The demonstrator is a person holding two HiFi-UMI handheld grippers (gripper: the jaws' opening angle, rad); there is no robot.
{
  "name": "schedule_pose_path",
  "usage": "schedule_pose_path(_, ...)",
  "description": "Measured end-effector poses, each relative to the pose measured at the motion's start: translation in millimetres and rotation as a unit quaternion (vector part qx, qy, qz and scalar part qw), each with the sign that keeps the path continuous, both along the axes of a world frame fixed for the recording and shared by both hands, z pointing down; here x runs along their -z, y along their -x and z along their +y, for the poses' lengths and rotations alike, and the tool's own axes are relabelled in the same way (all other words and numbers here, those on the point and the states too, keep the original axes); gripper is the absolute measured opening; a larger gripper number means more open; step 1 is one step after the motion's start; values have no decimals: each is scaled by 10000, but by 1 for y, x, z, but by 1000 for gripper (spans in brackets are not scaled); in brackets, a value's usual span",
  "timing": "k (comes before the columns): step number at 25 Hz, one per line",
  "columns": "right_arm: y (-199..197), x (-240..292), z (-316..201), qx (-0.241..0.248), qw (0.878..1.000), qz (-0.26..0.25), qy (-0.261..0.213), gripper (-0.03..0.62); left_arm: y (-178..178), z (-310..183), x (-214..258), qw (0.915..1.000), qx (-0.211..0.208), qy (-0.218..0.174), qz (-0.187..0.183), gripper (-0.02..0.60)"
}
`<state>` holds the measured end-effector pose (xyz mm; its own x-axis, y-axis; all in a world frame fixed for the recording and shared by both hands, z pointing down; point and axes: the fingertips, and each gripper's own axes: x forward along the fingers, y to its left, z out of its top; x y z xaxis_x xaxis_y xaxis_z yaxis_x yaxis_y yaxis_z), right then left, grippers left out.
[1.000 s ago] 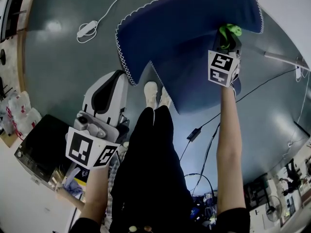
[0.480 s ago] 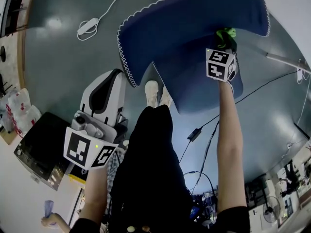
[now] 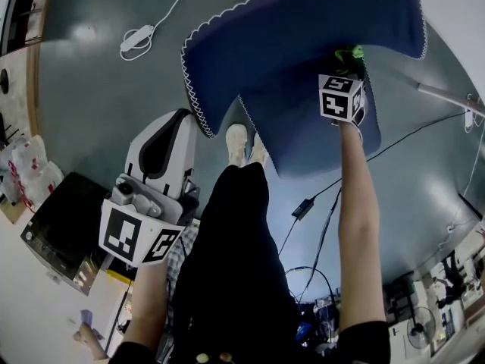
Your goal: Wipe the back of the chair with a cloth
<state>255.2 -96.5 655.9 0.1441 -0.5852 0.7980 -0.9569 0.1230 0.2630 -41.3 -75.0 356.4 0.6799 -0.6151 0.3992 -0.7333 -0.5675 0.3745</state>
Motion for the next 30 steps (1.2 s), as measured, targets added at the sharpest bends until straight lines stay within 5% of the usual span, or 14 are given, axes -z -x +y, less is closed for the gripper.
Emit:
schedule_pose_path(13,2,9,6,-74,10000,-3,49,55,2,4,2,10000,-24,-21,-4,8)
schedule_pose_path(30,12,168,23,-55,9881,242,-1519,55,-23,8,46,9987,-338,-357,148,8)
